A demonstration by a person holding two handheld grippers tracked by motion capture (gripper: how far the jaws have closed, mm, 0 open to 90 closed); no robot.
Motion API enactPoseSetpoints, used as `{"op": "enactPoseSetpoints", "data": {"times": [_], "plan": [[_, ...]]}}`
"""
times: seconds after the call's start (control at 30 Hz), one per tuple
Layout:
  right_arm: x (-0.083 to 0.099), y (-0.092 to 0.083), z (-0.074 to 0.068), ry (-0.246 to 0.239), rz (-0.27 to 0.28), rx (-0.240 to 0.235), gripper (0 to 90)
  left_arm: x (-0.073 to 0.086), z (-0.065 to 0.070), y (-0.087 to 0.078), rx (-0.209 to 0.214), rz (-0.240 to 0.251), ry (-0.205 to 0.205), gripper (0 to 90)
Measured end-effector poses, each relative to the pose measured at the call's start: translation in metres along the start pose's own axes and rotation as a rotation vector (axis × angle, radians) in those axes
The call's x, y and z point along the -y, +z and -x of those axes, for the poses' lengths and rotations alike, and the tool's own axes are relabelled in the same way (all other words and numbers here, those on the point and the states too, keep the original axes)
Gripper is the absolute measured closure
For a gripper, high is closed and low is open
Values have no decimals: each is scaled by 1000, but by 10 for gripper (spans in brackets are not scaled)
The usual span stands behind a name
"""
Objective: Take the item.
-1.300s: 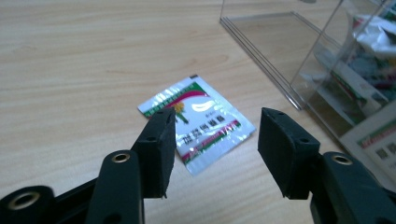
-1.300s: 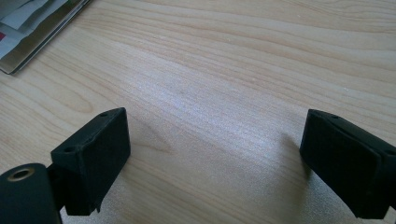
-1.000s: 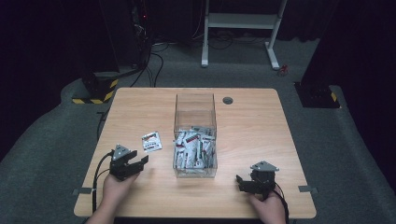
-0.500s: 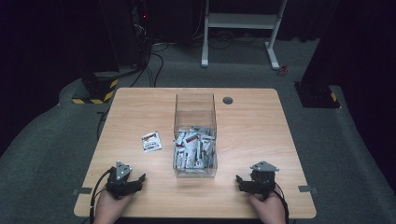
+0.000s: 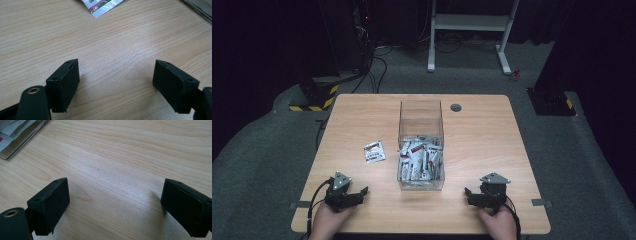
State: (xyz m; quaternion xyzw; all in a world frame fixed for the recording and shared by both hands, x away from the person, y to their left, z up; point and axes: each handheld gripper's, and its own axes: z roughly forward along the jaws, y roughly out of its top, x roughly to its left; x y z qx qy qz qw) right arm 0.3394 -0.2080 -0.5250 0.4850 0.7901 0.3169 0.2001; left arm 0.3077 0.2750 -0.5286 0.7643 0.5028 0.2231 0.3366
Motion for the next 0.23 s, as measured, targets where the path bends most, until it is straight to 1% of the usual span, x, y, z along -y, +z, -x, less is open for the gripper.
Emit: {"op": "enactPoseSetpoints", "data": {"times": [0.23], "plan": [[0, 0, 0, 0, 0, 1, 80, 0, 0, 0, -2, 0, 0, 209]]}}
